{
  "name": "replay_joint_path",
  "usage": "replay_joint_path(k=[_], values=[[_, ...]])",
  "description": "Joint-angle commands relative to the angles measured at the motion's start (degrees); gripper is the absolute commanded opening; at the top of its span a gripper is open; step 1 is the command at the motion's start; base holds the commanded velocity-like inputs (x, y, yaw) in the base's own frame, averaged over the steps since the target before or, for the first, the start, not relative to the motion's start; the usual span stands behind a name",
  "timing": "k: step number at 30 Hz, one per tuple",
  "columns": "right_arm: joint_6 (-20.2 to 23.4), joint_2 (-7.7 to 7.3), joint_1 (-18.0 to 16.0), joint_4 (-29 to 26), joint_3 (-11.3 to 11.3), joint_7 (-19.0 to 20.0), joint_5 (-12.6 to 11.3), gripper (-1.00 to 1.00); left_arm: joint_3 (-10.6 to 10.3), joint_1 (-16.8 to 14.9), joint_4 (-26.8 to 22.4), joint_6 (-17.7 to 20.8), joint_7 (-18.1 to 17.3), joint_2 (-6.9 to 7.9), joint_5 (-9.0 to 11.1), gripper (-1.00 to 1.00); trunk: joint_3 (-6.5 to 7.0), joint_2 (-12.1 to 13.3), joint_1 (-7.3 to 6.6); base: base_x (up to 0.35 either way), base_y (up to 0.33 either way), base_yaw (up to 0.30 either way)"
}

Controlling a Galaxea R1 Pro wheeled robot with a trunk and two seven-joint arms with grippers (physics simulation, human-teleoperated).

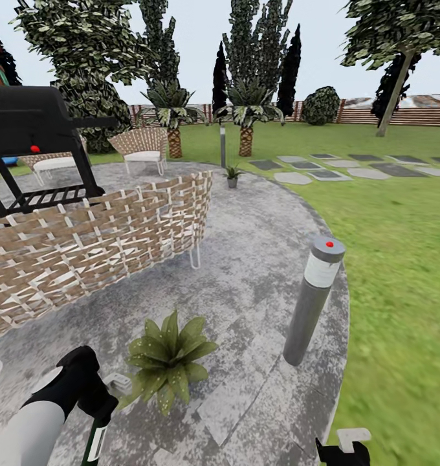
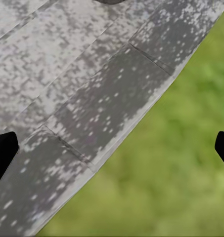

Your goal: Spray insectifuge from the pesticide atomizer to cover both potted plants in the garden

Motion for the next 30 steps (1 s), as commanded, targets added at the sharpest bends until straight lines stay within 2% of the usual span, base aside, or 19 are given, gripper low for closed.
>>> replay_joint_path(k=[1, 3, 5, 11, 14, 17, 23, 30], values=[[-0.2, -0.01, 0.0, 0.0, 0.5, -0.1, -0.5, 1.00, 0.5, 0.0, -0.1, 0.4, -0.4, 0.42, -0.5, -1.00, -0.05, 0.0, -0.01, 0.005, 0.005, 0.117], [-0.2, -0.01, 0.0, 0.0, 0.5, -0.1, -0.5, 1.00, 0.6, 0.1, -0.1, 0.4, 0.1, 1.88, -0.6, -1.00, -0.05, 0.0, -0.01, 0.001, 0.002, 0.231], [-0.2, 0.02, 0.0, 0.0, 0.5, -0.1, -0.5, 1.00, 0.4, 0.1, 0.0, 0.4, 0.2, 2.75, -0.5, -1.00, -0.05, 0.0, -0.01, 0.000, 0.000, 0.262], [-0.2, 0.04, 0.0, 0.0, 0.5, -0.1, -0.5, 1.00, 0.3, 0.1, 0.4, 0.3, 0.1, 1.92, -0.3, -1.00, -0.05, 0.0, -0.01, 0.005, -0.010, 0.066], [-0.2, 0.04, 0.0, 0.0, 0.5, -0.1, -0.5, 1.00, 0.3, 0.1, 2.0, 0.3, 0.1, 1.25, -0.3, -1.00, -0.05, 0.0, -0.01, 0.084, -0.184, 0.002], [-0.2, 0.08, 0.0, 0.0, 0.5, -0.1, -0.5, 1.00, 0.3, 0.1, 2.3, 0.3, 0.2, 1.23, -0.3, -1.00, -0.05, 0.0, -0.01, 0.113, -0.247, 0.077], [-0.2, 0.08, 0.0, 0.0, 0.5, -0.1, -0.5, 1.00, 0.4, 0.1, 2.3, 0.3, 0.1, 1.24, -0.3, -1.00, -0.05, 0.0, -0.01, 0.115, -0.256, 0.253], [-0.2, 0.08, 0.0, 0.0, 0.5, -0.1, -0.5, 1.00, 0.4, 0.1, 1.5, 0.3, 0.1, 1.21, 0.0, -1.00, -0.05, 0.0, -0.01, -0.048, -0.271, 0.244]])
